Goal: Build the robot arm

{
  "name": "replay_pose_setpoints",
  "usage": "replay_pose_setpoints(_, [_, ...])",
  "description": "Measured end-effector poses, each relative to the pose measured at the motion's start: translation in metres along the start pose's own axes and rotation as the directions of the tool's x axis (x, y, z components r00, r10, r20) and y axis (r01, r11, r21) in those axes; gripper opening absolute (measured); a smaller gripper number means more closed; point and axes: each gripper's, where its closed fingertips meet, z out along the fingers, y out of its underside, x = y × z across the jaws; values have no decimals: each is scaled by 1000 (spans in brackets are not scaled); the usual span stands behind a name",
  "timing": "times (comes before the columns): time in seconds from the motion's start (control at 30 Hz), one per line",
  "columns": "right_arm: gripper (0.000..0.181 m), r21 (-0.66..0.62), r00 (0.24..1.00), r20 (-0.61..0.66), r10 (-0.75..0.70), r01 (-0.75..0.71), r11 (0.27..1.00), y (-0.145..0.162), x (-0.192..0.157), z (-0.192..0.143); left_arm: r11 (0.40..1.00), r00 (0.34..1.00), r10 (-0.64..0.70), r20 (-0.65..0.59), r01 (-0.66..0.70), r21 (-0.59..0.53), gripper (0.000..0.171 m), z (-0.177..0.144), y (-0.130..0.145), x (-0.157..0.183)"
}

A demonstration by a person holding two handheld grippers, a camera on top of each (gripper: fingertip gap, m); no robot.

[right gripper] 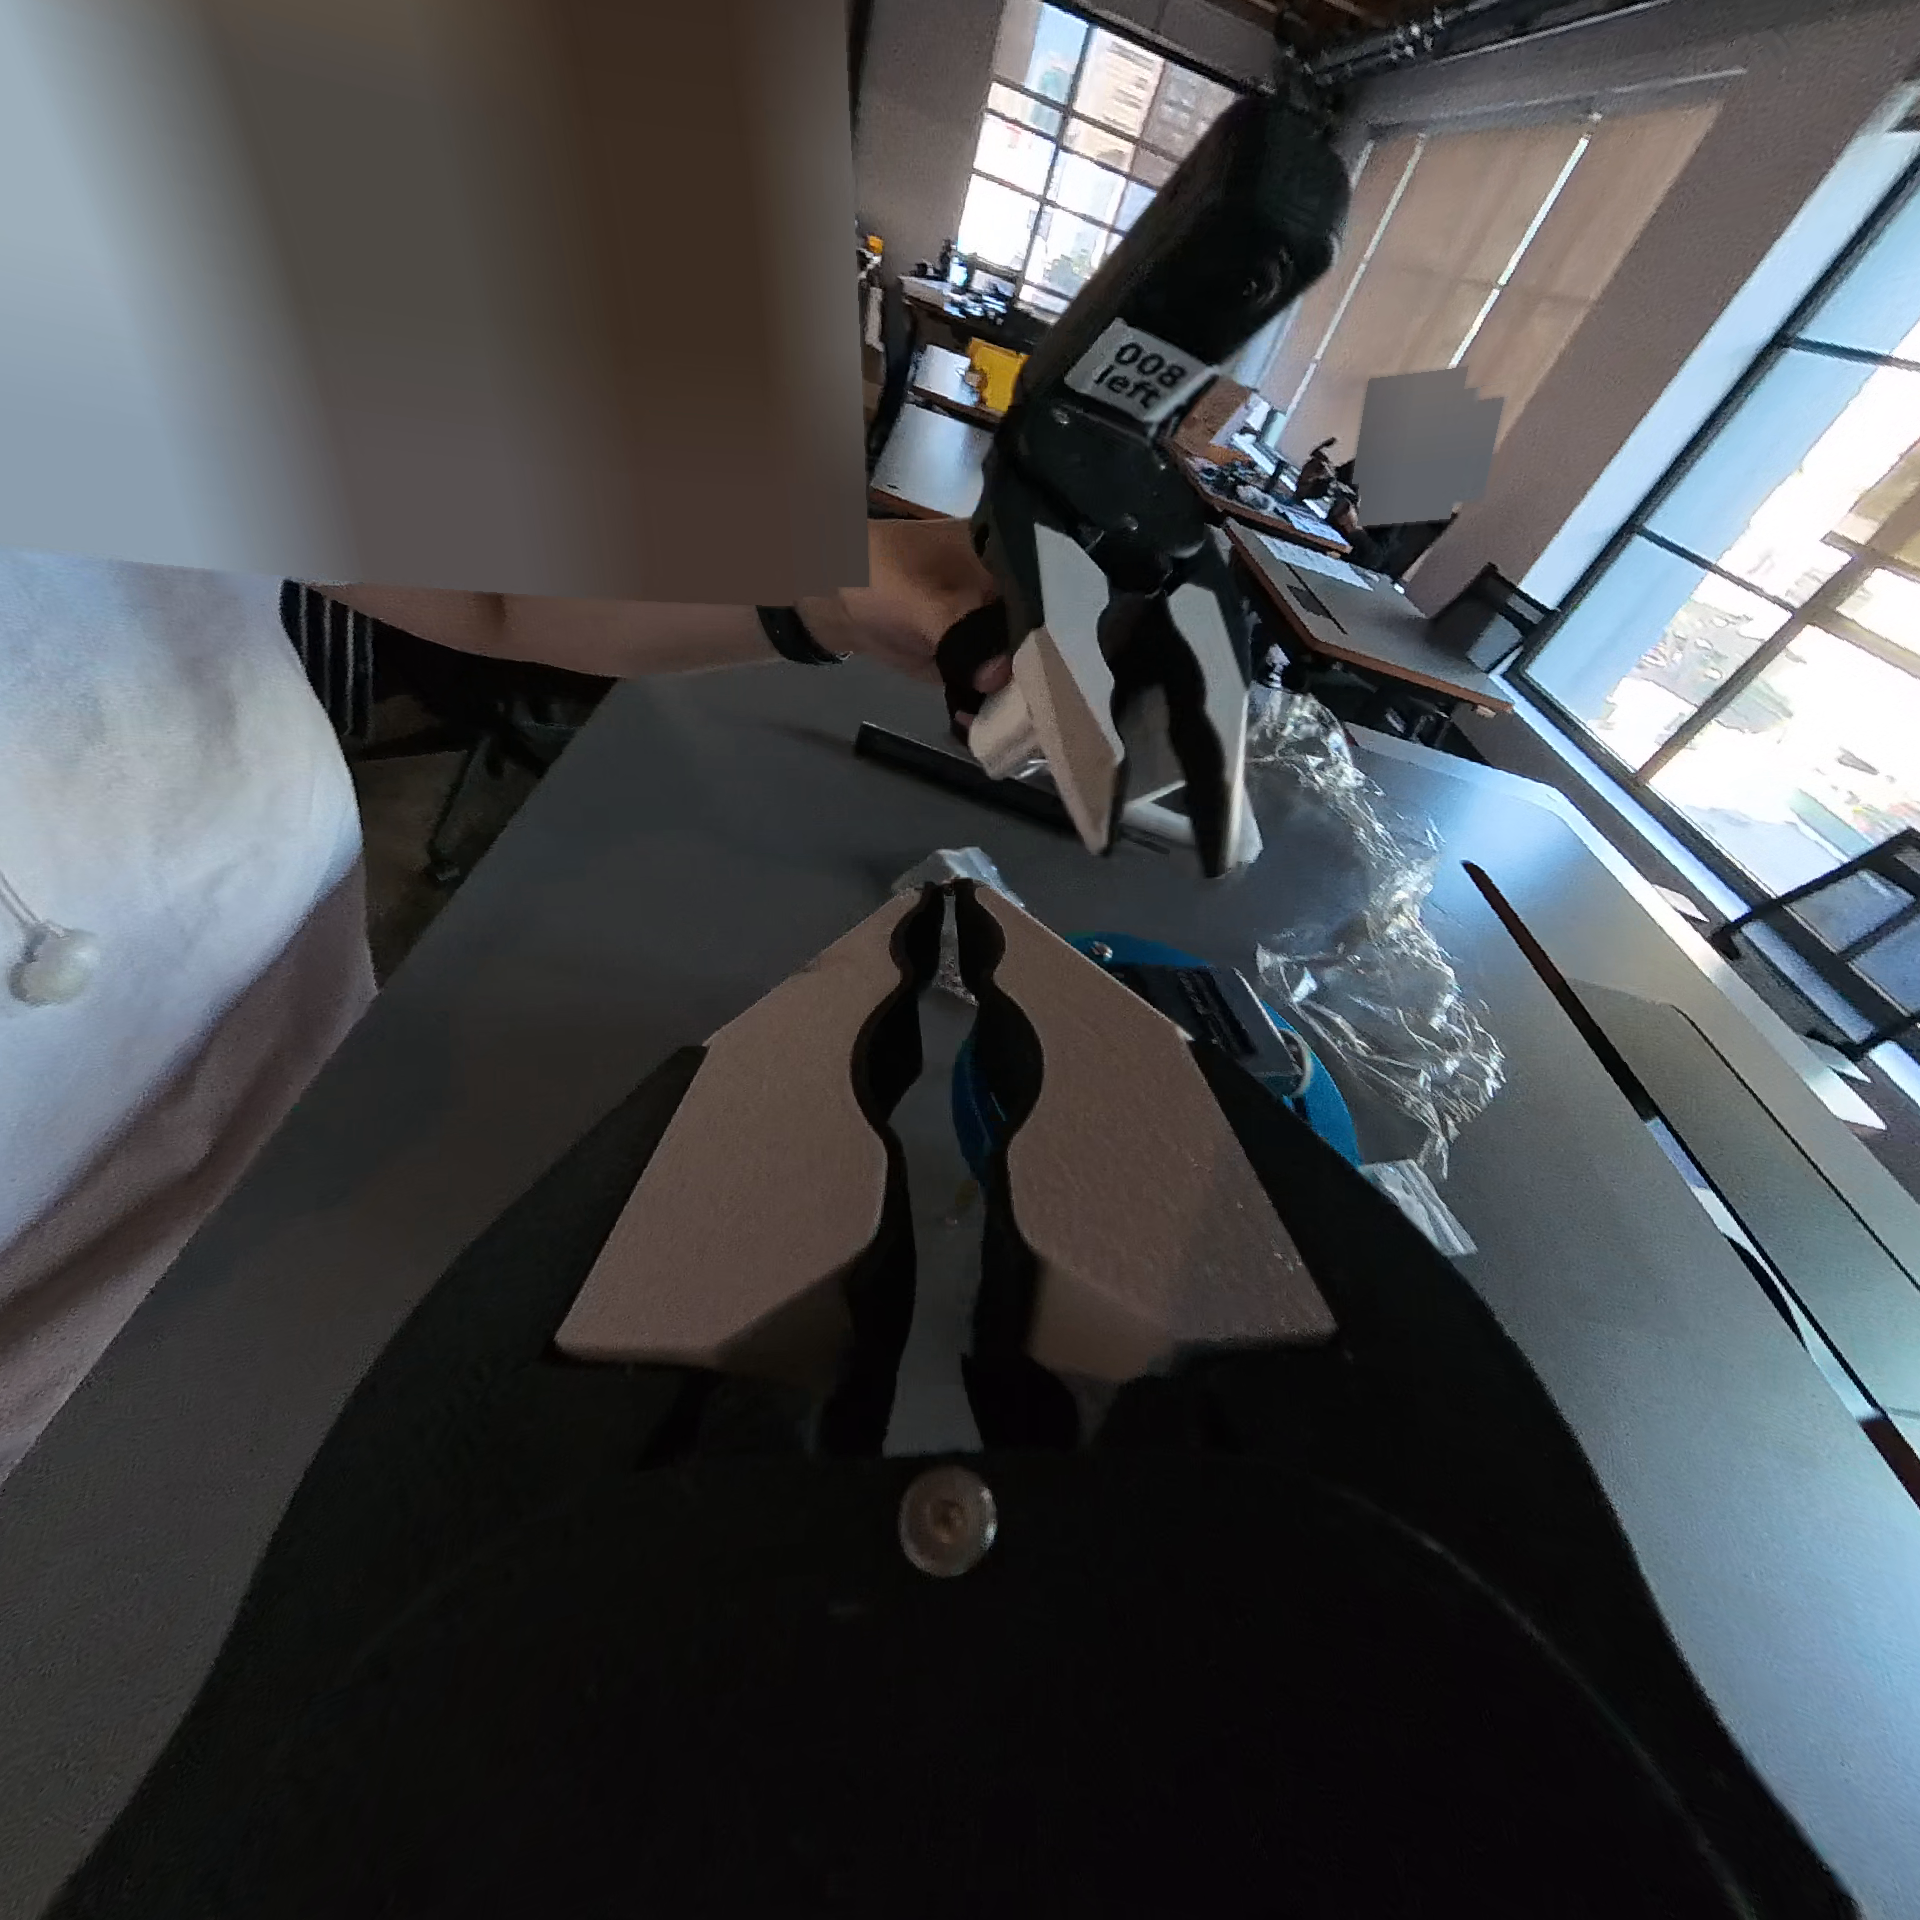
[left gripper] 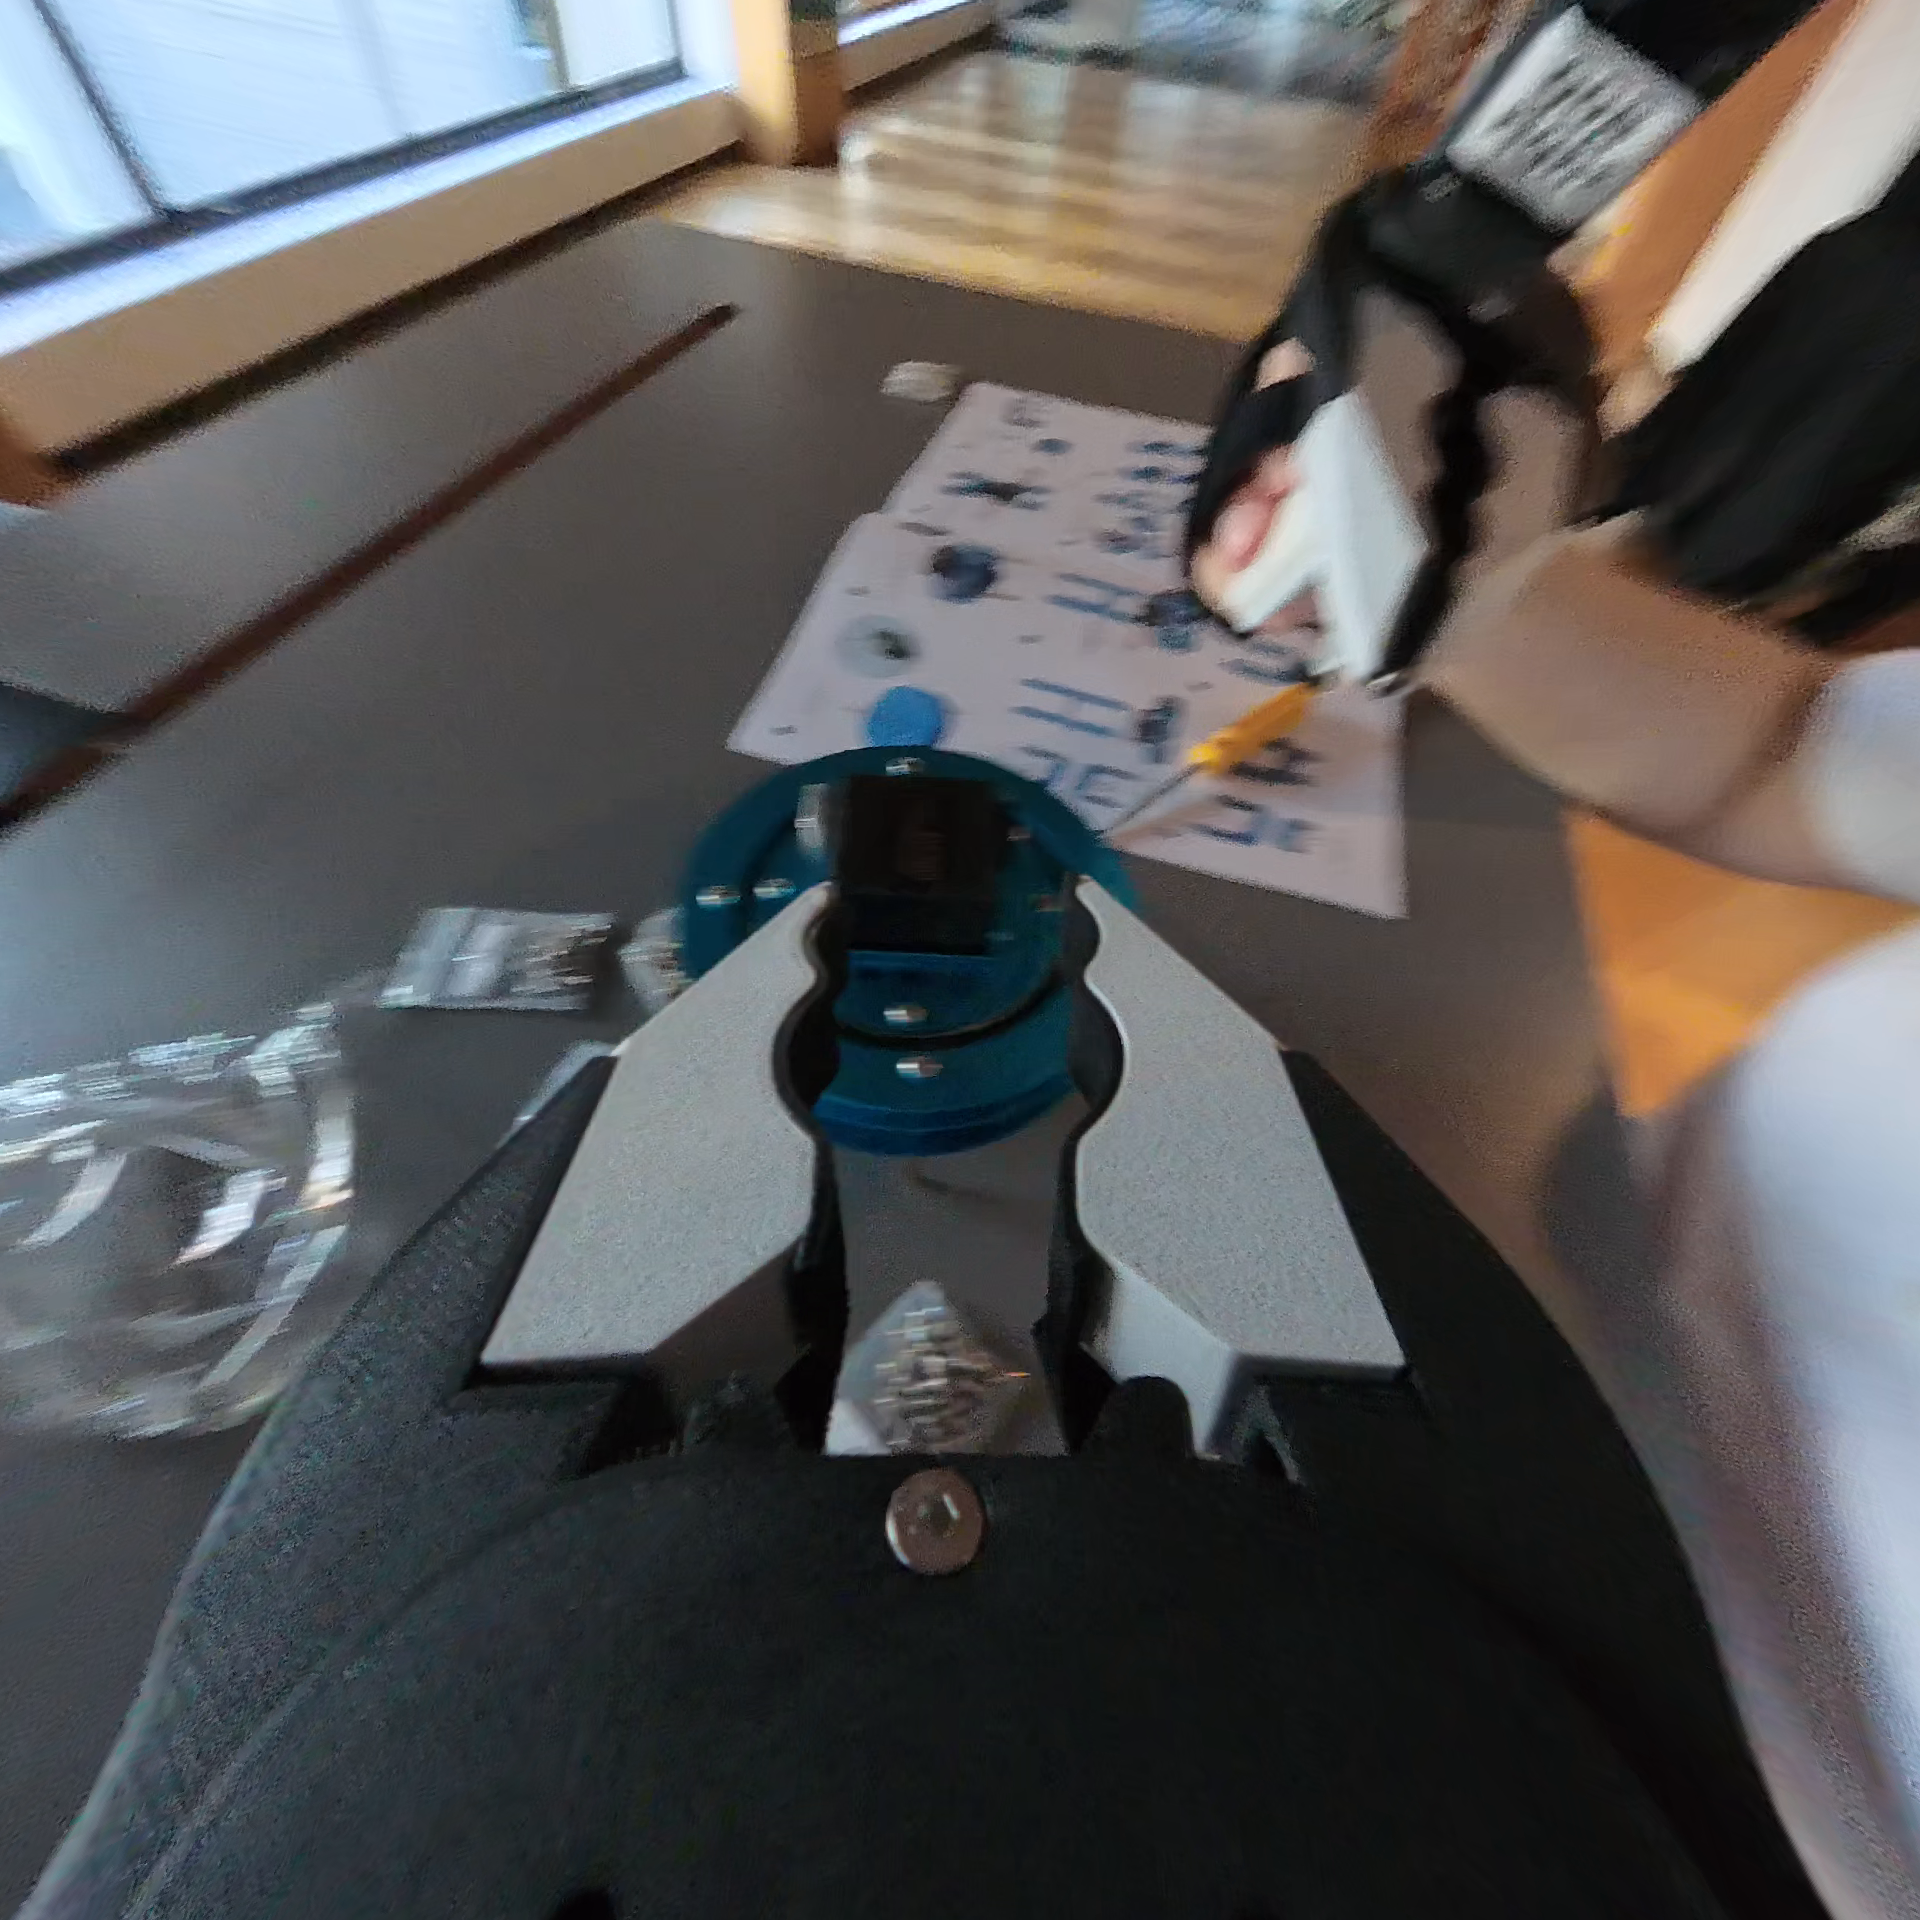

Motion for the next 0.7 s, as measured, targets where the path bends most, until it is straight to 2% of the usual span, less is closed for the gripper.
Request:
replay_pose_setpoints(0.07, [1,-4,1000,-21,14,-14,1000,3,6,-6,997,996,45,81,-39,-72,52,10,8,-19])
replay_pose_setpoints(0.1, [1,-12,999,-31,17,-18,1000,5,9,-8,995,997,39,66,-32,-100,58,17,12,-19])
replay_pose_setpoints(0.2, [1,-27,999,-47,19,-21,999,9,13,-11,991,999,-14,28,18,-131,56,32,21,-13])
replay_pose_setpoints(0.4, [0,-58,998,-66,16,-20,998,16,16,-10,986,993,97,72,-86,-145,43,40,25,-11])
replay_pose_setpoints(0.6, [1,-143,996,-92,20,-34,989,32,18,0,986,993,105,59,-96,-138,44,41,25,-10])
replay_pose_setpoints(0.7, [0,-165,992,-123,22,-42,985,36,20,4,992,999,42,5,-42,-118,57,39,18,-4])
